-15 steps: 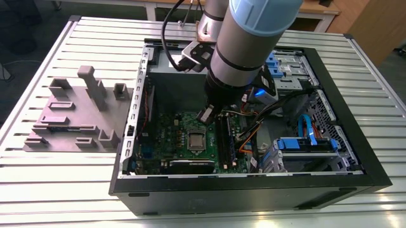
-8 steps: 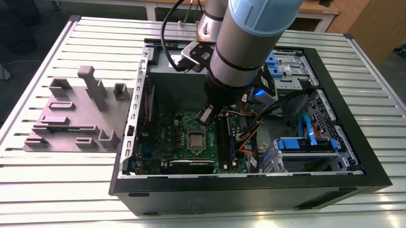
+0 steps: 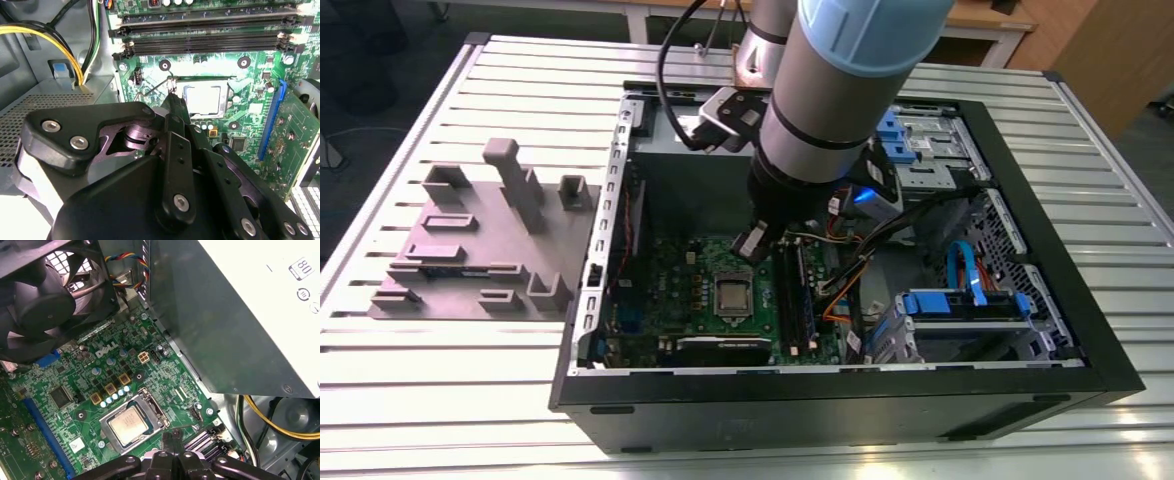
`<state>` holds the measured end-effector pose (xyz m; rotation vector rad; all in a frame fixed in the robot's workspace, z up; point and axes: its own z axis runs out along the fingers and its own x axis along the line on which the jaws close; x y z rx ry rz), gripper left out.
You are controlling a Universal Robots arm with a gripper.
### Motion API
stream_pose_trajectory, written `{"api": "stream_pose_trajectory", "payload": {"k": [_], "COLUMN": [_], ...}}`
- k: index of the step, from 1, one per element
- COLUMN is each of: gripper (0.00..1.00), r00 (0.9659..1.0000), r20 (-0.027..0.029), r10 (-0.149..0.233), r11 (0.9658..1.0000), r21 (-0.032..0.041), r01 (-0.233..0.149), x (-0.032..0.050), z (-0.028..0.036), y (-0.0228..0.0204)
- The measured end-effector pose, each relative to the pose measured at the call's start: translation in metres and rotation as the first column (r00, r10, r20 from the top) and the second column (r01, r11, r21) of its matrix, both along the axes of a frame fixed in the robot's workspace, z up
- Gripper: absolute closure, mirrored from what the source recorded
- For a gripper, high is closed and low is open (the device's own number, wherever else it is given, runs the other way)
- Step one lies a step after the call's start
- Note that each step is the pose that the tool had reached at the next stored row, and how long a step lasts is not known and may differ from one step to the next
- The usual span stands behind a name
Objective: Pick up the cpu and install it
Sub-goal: 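Close the cpu cover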
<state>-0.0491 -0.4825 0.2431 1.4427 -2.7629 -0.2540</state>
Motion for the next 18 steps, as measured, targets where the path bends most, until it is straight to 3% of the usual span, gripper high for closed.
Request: {"api": "stream_pose_trajectory", "payload": {"k": [6,12,18], "gripper": [0.9,0.9,0.9], "r00": [1.0,1.0,1.0], "r20": [0.0001,0.0001,0.0001], "r10": [0.0,0.0,0.001], "r11": [1.0,0.9997,0.9996], "r21": [-0.0006,-0.0248,-0.0273], "r01": [0.0,0.0,-0.001], "x": [-0.016,-0.0219,-0.024], "z": [-0.0006,-0.0006,-0.0011], "y": [0.0001,-0.0026,-0.0089]}}
